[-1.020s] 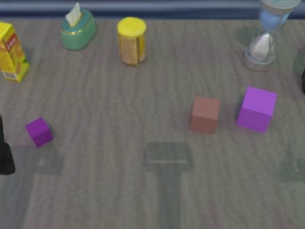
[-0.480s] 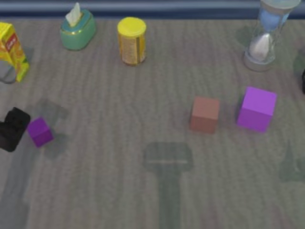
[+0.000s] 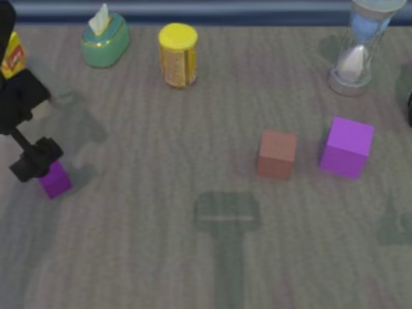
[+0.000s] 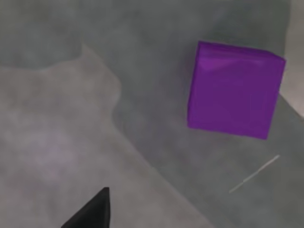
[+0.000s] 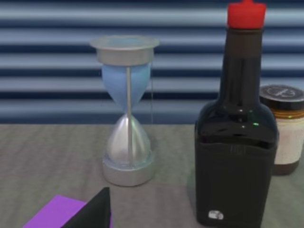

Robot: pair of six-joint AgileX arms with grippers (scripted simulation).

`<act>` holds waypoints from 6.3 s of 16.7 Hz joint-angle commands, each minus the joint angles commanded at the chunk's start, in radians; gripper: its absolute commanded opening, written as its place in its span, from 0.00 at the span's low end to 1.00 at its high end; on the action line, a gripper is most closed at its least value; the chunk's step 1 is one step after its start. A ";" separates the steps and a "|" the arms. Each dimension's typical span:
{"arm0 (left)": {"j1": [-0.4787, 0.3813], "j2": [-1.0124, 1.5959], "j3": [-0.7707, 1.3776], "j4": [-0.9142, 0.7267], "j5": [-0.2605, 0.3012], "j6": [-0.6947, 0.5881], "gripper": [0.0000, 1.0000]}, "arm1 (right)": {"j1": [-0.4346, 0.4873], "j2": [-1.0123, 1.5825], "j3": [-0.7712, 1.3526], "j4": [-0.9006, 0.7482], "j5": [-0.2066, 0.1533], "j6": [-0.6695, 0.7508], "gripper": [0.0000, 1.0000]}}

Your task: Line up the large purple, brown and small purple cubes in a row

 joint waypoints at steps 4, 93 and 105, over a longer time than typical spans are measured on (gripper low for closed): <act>-0.007 0.166 0.138 -0.088 0.003 0.076 1.00 | 0.000 0.000 0.000 0.000 0.000 0.000 1.00; -0.856 0.644 0.683 -0.155 0.020 -0.117 0.00 | 0.000 0.000 0.000 0.000 0.000 0.000 1.00; -0.857 0.646 0.677 -0.148 0.020 -0.117 0.60 | 0.000 0.000 0.000 0.000 0.000 0.000 1.00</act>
